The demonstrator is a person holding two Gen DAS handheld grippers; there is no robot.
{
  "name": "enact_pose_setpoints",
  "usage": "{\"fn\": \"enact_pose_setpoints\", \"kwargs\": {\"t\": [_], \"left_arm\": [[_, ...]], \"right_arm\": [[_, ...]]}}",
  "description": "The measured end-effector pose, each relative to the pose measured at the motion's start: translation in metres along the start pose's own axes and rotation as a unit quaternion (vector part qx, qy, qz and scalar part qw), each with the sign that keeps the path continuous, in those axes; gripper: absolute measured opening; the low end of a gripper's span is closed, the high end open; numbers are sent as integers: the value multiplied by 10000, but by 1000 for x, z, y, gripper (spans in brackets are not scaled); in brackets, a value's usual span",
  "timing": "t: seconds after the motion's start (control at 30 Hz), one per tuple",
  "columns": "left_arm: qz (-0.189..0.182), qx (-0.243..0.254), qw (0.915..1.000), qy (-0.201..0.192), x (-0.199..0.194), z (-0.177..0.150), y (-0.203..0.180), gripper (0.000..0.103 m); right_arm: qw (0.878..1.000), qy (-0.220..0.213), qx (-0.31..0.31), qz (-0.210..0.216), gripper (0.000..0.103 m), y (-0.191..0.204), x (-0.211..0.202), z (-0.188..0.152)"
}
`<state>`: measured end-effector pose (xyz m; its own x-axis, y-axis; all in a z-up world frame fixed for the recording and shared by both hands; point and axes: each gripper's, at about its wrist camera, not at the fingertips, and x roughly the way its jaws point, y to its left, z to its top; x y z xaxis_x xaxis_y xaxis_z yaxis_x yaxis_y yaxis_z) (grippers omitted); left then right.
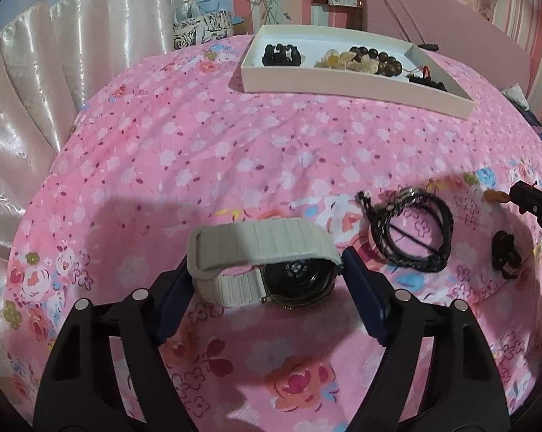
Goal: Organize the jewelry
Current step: 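Grasp the white-band watch with the left gripper while the right grasps the red tassel charm, then lift the white watch with the left gripper while the right lifts the red tassel charm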
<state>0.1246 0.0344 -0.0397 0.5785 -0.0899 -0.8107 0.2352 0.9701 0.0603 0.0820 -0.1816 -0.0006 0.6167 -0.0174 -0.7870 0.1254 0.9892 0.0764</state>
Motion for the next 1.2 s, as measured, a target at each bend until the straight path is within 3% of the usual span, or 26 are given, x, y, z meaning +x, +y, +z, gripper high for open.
{"fn": "enact_pose_setpoints", "kwargs": {"t": [0.43, 0.67, 0.97, 1.2], "left_arm": [[-139, -191, 9996, -163, -10, 8, 8, 56], [-283, -209, 9992, -164, -14, 12, 6, 29], [-467, -246, 9986, -47, -11, 15, 9, 20], [-368, -217, 9991, 22, -11, 22, 3, 18]], "right_arm": [[9999, -18, 131, 27, 9, -6, 3, 4], [9999, -11, 159, 25, 9, -7, 3, 3], [9999, -10, 166, 30, 9, -8, 3, 3], [9997, -82, 241, 40, 9, -11, 0, 4]]}}
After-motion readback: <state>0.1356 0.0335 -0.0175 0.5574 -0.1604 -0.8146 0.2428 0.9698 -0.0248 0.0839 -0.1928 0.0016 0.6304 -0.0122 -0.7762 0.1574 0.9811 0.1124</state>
